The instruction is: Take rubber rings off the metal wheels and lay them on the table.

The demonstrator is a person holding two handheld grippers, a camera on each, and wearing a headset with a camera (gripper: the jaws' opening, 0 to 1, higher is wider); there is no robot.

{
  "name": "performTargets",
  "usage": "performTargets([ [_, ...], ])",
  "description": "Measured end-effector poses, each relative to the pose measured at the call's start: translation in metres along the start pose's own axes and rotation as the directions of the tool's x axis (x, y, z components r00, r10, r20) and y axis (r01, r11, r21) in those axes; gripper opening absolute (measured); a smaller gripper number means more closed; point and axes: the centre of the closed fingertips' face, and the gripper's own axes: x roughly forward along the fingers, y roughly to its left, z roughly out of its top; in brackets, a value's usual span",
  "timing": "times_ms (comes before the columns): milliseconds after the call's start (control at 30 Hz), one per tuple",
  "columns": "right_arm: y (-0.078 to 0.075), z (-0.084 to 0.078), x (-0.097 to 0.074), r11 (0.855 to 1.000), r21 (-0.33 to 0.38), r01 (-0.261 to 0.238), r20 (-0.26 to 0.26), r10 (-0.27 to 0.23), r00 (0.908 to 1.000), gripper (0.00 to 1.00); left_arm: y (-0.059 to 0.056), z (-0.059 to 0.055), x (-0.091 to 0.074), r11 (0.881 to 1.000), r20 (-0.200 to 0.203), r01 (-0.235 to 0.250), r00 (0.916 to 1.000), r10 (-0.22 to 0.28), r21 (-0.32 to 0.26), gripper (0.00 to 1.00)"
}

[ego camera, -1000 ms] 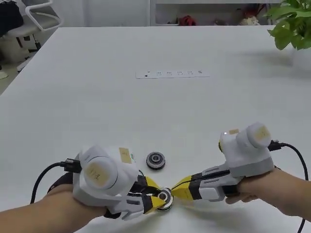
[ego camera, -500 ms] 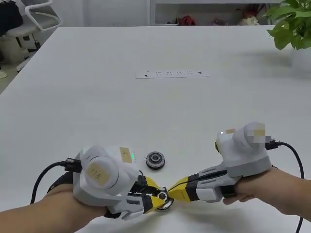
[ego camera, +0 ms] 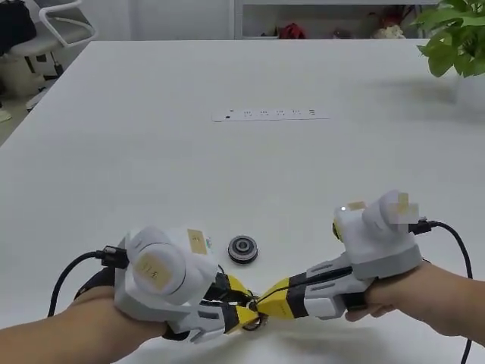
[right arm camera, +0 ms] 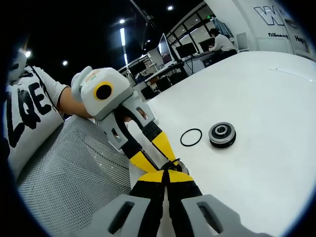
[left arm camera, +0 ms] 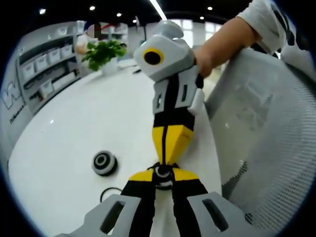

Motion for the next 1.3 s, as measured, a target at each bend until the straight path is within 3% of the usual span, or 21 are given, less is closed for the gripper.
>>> performTargets([
  [533, -0.007, 0.003, -0.004, 1.0, -0.006, 0.026, 0.016, -0.026, 0.9995, 0.0, 0.002, 0.0, -0.003, 0.999, -0.008, 0.018, 0.9998, -0.017, 0.052, 0.15],
  [867, -0.005, 0.008, -0.006, 1.0, 0.002, 0.023, 0.034, -0.023, 0.9992, 0.0, -0.001, 0.01, -0.021, 1.0, 0.048, 0.027, 0.9984, -0.028, 0.012, 0.21],
  [1300, 0.0, 0.018, -0.007, 1.0, -0.004, 0.017, 0.052, -0.017, 0.9985, 0.0, 0.001, 0.018, -0.046, 0.999, 0.116, -0.005, 0.9932, 0.009, -0.04, 0.33],
])
